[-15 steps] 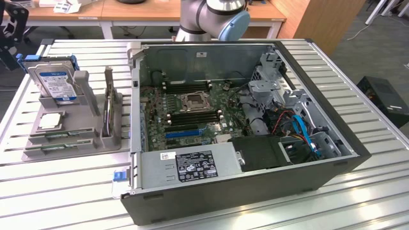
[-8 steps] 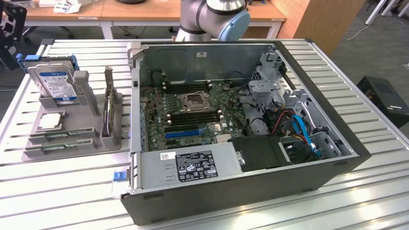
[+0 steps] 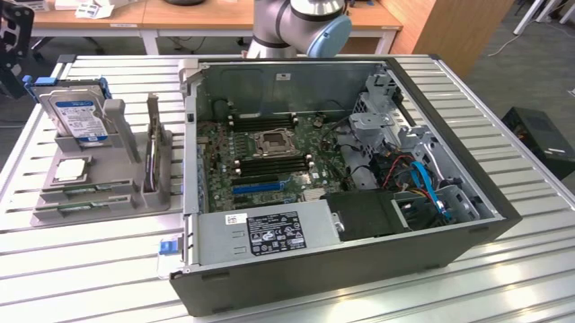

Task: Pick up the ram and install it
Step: 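Pick up the ram and move it above insertion slot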

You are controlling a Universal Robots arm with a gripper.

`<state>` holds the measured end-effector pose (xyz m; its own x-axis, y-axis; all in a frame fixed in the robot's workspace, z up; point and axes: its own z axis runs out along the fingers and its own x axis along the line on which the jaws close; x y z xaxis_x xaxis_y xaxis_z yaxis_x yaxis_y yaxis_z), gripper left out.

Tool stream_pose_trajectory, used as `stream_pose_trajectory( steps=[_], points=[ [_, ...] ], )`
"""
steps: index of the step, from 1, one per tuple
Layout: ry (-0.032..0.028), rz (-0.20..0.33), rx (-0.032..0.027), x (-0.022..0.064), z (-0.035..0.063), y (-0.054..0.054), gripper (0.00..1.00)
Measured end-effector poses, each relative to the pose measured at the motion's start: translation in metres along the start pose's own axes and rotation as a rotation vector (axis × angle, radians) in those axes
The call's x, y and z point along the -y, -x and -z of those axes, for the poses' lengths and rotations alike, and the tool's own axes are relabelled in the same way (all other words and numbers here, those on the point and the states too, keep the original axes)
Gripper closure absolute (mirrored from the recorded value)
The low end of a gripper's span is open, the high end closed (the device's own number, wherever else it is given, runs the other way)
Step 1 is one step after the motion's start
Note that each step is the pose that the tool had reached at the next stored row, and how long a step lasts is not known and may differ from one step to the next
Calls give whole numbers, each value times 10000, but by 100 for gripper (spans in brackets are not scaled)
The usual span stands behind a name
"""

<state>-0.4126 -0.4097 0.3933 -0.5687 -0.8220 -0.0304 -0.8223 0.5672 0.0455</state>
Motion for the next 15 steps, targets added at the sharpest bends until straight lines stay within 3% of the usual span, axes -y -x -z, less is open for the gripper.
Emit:
stream_pose_trajectory(
  steps=[15],
  points=[
    [66,2142,-97,0,0,0,89]
  ],
)
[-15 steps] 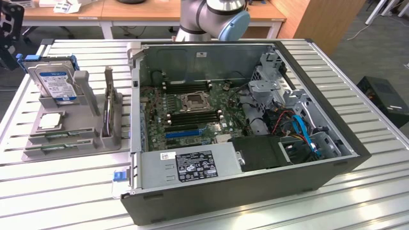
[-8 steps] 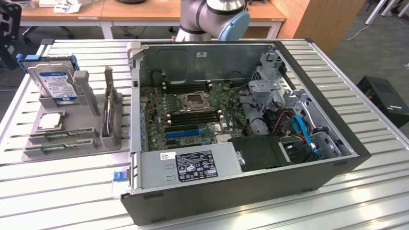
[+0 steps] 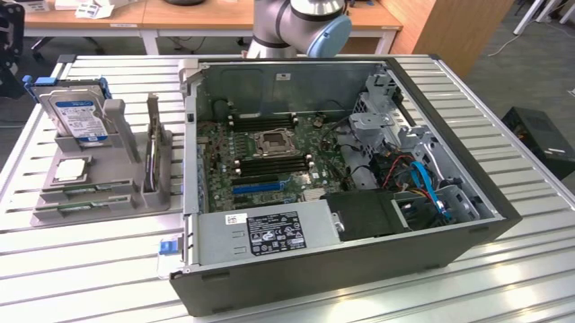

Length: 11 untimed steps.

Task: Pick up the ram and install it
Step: 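Pick up the ram and move it above insertion slot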

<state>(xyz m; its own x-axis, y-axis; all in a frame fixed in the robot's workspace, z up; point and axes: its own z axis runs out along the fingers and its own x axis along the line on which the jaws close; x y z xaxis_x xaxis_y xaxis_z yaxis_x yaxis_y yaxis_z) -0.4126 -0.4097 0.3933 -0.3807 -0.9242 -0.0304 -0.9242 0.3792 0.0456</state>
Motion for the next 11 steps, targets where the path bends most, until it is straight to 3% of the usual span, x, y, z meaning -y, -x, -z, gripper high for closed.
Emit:
stream_pose_trajectory(
  steps=[11],
  points=[
    [48,1584,-72,0,0,0,89]
  ],
)
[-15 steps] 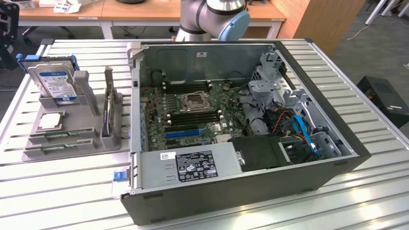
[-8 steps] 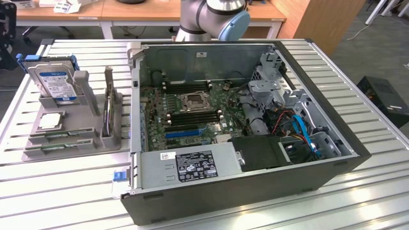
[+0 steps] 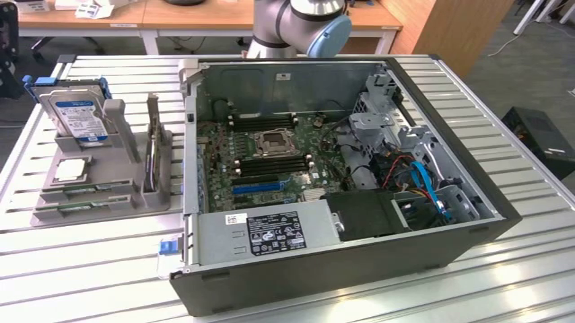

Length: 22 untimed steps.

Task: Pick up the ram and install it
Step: 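Pick up the ram and move it above insertion slot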

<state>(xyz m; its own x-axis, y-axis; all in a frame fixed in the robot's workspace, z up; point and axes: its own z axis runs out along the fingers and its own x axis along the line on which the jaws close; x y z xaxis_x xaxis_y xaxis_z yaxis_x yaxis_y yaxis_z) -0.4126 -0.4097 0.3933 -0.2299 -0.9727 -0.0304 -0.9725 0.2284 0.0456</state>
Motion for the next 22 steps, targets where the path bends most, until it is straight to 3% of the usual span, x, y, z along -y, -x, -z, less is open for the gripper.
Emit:
stream_pose_trajectory(
  steps=[7,16,22],
  points=[
    [26,886,-40,0,0,0,89],
    [28,930,-42,0,0,0,89],
    [45,1490,-68,0,0,0,89]
  ],
)
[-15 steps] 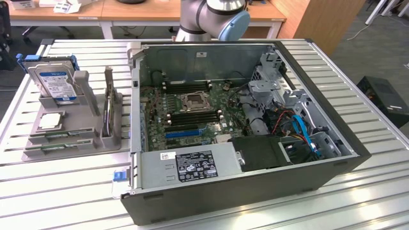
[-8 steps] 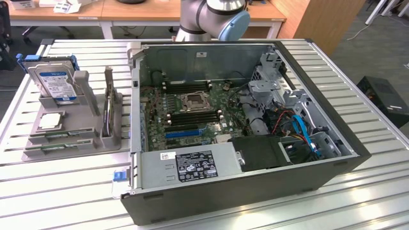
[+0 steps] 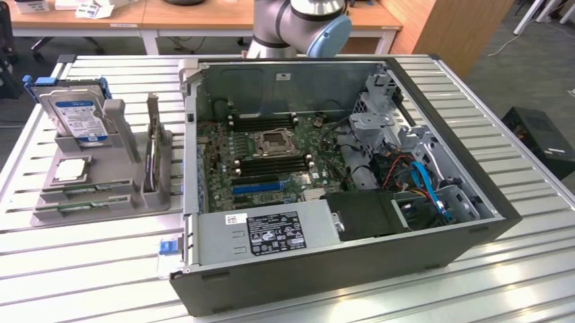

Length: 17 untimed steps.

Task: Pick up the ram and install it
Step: 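Pick up the ram and move it above insertion slot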

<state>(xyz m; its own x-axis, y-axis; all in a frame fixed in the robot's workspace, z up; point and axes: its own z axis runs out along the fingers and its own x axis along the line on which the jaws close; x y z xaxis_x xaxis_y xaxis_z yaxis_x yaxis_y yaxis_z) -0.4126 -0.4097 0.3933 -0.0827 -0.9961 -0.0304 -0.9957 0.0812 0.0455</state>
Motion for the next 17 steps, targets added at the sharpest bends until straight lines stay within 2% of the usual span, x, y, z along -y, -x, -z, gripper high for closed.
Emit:
stream_pose_trajectory(
  steps=[6,17],
  points=[
    [17,568,-26,0,0,0,89],
    [18,581,-27,0,-5,0,89]
  ],
)
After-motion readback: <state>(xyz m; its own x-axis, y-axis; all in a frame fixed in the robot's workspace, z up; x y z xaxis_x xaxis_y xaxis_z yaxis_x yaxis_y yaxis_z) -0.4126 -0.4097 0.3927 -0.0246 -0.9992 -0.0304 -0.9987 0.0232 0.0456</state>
